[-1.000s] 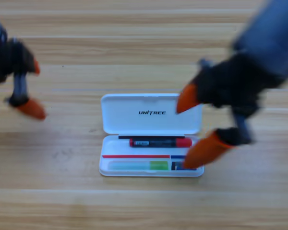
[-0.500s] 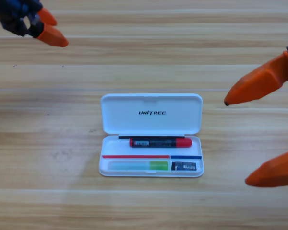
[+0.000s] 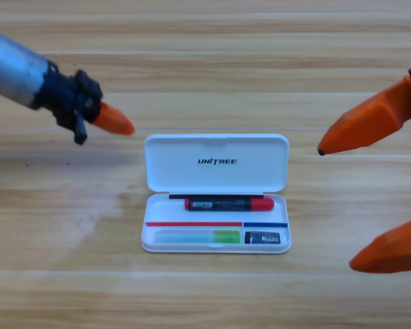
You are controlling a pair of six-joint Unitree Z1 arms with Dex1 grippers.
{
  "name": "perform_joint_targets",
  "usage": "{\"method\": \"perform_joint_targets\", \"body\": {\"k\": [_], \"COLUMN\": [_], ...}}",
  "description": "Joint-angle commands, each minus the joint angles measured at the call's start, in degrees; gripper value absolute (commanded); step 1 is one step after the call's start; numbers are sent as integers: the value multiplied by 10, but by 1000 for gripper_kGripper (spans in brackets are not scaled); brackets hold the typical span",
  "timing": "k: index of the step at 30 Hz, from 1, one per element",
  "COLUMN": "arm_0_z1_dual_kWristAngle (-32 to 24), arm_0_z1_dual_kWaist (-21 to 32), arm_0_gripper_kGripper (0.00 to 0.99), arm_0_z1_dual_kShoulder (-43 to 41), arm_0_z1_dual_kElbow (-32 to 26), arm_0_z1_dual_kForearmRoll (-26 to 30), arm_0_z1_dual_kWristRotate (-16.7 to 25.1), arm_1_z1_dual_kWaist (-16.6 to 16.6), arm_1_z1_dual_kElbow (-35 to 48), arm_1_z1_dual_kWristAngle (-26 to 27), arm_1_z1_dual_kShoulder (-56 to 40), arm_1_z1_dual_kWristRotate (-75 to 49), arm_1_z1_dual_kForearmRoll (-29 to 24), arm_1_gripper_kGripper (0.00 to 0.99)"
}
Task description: Clean up eraser and pencils
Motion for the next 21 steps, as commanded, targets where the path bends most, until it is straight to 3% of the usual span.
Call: {"method": "perform_joint_targets", "body": {"k": [1, 10, 21], "arm_0_z1_dual_kWristAngle": [-24, -55, -80], "arm_0_z1_dual_kWaist": [-20, -47, -69], "arm_0_gripper_kGripper": [0, 0, 0], "arm_0_z1_dual_kShoulder": [69, 130, 201], "arm_0_z1_dual_kElbow": [-18, -82, -217], "arm_0_z1_dual_kForearmRoll": [11, 81, 225], "arm_0_z1_dual_kWristRotate": [13, 30, 60], "arm_1_z1_dual_kWaist": [4, 4, 4], "arm_1_z1_dual_kElbow": [22, 22, 24], "arm_1_z1_dual_kWristAngle": [12, 12, 13], "arm_1_z1_dual_kShoulder": [-10, -9, -1], "arm_1_z1_dual_kWristRotate": [4, 6, 9], "arm_1_z1_dual_kForearmRoll": [-16, -19, -25], "arm_1_gripper_kGripper": [980, 980, 980]}}
